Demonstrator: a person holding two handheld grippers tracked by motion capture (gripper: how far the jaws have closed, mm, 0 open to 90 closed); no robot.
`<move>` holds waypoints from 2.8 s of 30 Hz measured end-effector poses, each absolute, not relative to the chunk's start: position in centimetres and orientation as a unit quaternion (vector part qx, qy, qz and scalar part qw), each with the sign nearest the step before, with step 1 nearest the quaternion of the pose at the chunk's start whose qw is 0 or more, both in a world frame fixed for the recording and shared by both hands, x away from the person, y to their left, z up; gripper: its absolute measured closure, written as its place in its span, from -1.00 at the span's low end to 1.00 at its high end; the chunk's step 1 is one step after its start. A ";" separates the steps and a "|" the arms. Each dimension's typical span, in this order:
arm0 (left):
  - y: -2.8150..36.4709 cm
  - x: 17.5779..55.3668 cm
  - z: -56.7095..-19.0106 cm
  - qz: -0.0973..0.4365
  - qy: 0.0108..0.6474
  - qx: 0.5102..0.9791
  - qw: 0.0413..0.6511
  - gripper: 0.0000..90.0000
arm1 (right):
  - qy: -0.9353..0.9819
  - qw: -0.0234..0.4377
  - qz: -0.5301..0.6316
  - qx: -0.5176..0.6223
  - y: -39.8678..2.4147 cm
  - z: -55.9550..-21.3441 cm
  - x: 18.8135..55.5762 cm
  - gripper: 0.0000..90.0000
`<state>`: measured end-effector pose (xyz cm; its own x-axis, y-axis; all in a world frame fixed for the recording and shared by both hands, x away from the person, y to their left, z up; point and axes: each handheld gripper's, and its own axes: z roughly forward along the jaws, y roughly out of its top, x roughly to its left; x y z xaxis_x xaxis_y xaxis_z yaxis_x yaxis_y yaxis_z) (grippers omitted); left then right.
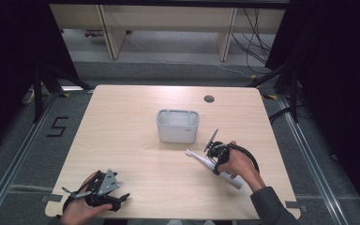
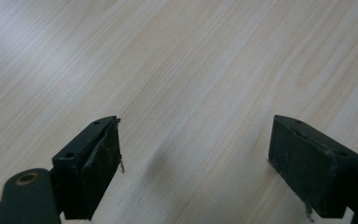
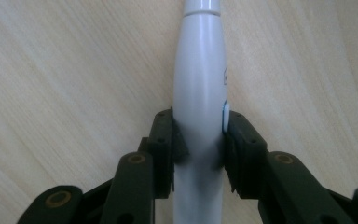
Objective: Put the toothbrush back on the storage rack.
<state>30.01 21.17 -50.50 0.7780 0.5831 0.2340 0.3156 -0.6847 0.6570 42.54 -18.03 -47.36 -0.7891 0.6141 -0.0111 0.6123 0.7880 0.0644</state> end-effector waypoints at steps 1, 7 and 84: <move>21.2 30.0 -50.5 0.218 0.252 0.891 0.307 -0.64 | 0.948 0.016 0.039 0.315 -18.3 -47.2 42.4 0.48; 21.2 30.0 -50.5 0.219 0.252 0.891 0.307 -0.64 | 0.947 0.028 0.056 0.315 -19.4 -46.6 41.8 0.48; 21.3 30.1 -50.4 0.222 0.253 0.890 0.308 -0.64 | 0.793 0.172 0.476 0.338 -21.5 -37.4 44.0 0.48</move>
